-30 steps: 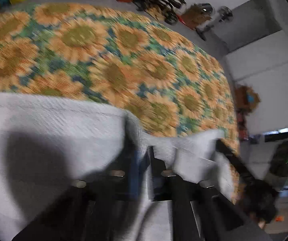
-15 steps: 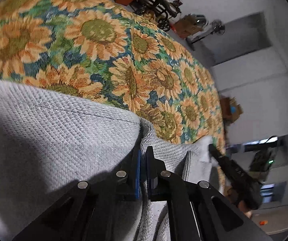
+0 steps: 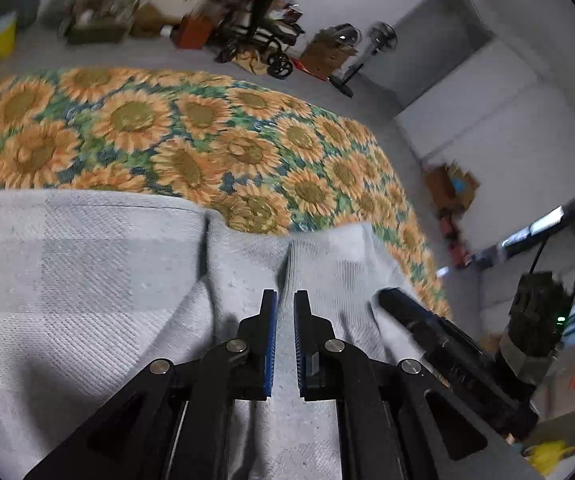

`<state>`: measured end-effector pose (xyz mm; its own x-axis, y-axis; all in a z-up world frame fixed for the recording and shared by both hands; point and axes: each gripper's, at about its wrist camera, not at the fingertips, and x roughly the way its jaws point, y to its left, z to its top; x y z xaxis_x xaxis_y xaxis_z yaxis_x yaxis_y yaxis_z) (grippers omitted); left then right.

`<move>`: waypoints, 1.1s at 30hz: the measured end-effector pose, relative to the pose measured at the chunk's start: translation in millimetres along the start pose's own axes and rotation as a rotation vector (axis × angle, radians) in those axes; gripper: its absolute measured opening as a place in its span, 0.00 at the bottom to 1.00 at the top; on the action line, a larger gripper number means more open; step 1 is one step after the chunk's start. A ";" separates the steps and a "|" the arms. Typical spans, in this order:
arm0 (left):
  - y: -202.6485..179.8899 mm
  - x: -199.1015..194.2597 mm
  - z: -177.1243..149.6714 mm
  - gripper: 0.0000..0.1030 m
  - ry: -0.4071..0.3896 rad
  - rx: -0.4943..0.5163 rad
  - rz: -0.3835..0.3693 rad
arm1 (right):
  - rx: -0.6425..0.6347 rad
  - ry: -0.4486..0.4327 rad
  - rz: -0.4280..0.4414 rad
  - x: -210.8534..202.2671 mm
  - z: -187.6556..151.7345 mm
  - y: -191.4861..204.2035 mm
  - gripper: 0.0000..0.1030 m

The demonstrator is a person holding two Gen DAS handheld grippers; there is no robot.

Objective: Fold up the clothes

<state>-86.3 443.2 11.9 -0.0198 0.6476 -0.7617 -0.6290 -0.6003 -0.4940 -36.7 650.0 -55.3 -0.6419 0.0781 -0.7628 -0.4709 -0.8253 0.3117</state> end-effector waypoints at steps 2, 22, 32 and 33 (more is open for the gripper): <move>2.4 11.7 -4.7 0.08 0.026 0.016 0.059 | 0.001 0.023 -0.033 6.4 -11.6 -1.9 0.28; 29.6 18.2 -38.7 0.02 0.104 -0.041 -0.043 | -0.045 0.044 -0.185 -9.5 -55.8 5.7 0.25; 5.1 -5.3 -84.2 0.02 0.109 0.085 -0.035 | -0.151 0.054 -0.086 -29.3 -89.2 49.8 0.30; 11.6 -5.4 -89.9 0.02 0.106 0.080 -0.039 | -0.150 0.060 -0.092 -29.2 -92.1 47.4 0.29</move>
